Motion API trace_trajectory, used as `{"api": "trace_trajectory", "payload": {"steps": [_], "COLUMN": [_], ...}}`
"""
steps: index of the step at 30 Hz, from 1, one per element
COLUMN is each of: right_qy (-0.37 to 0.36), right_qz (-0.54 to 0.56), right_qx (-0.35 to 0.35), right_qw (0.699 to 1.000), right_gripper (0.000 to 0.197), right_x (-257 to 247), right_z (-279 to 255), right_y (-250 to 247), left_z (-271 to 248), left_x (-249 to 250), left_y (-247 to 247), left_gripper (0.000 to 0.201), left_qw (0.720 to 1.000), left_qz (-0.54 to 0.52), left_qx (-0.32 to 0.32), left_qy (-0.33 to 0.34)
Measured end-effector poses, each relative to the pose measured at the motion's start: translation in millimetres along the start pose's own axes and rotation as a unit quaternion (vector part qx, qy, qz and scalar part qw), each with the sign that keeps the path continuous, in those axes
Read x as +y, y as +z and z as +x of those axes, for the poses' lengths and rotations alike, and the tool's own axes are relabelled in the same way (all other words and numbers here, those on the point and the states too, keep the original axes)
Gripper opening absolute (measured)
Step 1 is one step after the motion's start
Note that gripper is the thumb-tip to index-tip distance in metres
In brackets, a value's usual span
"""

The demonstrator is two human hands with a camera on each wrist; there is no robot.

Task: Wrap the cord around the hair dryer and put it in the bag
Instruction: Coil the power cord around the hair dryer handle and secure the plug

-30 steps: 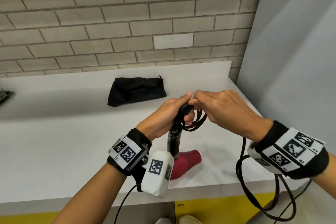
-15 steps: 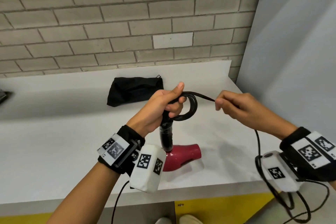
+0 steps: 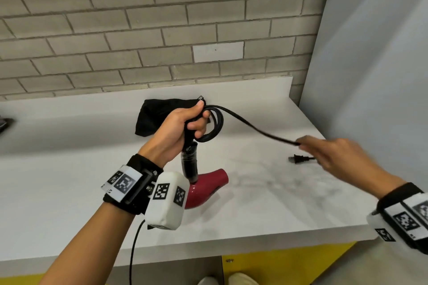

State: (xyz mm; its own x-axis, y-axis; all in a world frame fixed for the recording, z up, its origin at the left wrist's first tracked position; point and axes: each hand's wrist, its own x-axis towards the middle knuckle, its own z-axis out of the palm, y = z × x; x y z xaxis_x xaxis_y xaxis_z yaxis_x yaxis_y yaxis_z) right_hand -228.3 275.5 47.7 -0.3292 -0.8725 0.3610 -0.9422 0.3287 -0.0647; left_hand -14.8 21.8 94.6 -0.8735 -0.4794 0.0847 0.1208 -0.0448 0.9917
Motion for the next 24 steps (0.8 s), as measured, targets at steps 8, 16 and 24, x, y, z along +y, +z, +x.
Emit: {"api": "trace_trajectory", "payload": {"steps": [8, 16, 24], "right_qy": [-0.194, -0.291, -0.018], "right_qz": [-0.193, -0.046, 0.132], "right_qx": [-0.141, -0.137, 0.136], "right_qw": [0.952, 0.946, 0.982], "right_gripper": [0.052, 0.038, 0.023], "right_x": [-76.7, -106.1, -61.4], "right_z": [1.6, 16.0, 0.9], "right_y": [19.3, 6.4, -6.7], "left_z": [0.6, 0.0, 4.7], "left_x": [-15.6, -22.1, -15.4], "left_y": [23.0, 41.3, 21.5], "left_gripper": [0.031, 0.029, 0.028], "left_qw": [0.998, 0.996, 0.988], "left_qz": [-0.059, -0.067, -0.09], "left_qx": [0.011, 0.015, 0.103], "left_qy": [-0.033, -0.064, -0.066]}}
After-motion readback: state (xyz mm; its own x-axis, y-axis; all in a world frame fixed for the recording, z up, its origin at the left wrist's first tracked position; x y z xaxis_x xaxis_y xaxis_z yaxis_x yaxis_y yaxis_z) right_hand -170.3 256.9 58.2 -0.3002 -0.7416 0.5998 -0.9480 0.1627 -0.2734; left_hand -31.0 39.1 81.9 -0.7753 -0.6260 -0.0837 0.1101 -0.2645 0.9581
